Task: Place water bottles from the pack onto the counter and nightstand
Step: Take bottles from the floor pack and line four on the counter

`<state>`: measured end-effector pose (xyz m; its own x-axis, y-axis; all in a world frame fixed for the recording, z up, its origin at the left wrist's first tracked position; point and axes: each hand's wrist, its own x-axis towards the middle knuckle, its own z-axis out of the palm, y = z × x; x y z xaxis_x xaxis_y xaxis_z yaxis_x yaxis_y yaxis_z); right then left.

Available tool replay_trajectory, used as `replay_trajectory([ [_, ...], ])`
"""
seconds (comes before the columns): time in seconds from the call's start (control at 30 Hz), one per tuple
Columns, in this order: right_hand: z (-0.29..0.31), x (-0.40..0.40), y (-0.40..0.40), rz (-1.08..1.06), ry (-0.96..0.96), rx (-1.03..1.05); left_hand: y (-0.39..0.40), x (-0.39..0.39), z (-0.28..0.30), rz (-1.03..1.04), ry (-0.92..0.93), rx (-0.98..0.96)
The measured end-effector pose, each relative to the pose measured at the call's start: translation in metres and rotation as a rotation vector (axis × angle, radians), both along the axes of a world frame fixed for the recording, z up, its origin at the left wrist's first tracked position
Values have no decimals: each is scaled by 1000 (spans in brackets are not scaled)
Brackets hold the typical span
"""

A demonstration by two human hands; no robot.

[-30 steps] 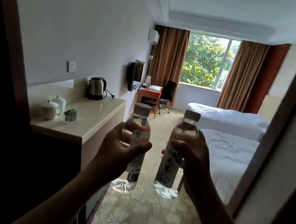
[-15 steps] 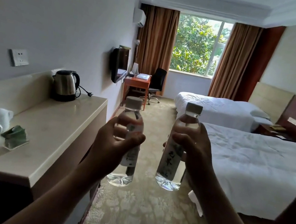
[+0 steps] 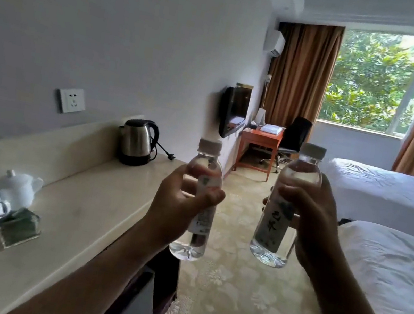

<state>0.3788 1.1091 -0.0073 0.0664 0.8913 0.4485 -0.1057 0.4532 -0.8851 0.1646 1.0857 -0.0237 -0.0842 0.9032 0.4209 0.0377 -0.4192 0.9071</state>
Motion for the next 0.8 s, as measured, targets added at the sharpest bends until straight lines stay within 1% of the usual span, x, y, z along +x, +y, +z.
replay_trajectory([
  [0.13, -4, -23, 74, 110, 9, 22, 59, -18, 6, 81, -27, 10],
  [0.27, -15, -59, 151, 190, -3, 37, 125, -43, -4, 147, -38, 19],
  [0.37, -27, -96, 211, 228, 4, 57, 179, -72, -17, 214, -23, 19],
  [0.53, -42, -171, 319, 378, -20, 51, 269, -133, -39, 347, -49, 9],
  [0.67, -63, -232, 388, 526, -48, 45, 312, -178, -63, 485, -30, -15],
  [0.8, -98, -301, 428, 683, -81, 21, 326, -223, -92, 656, 20, -62],
])
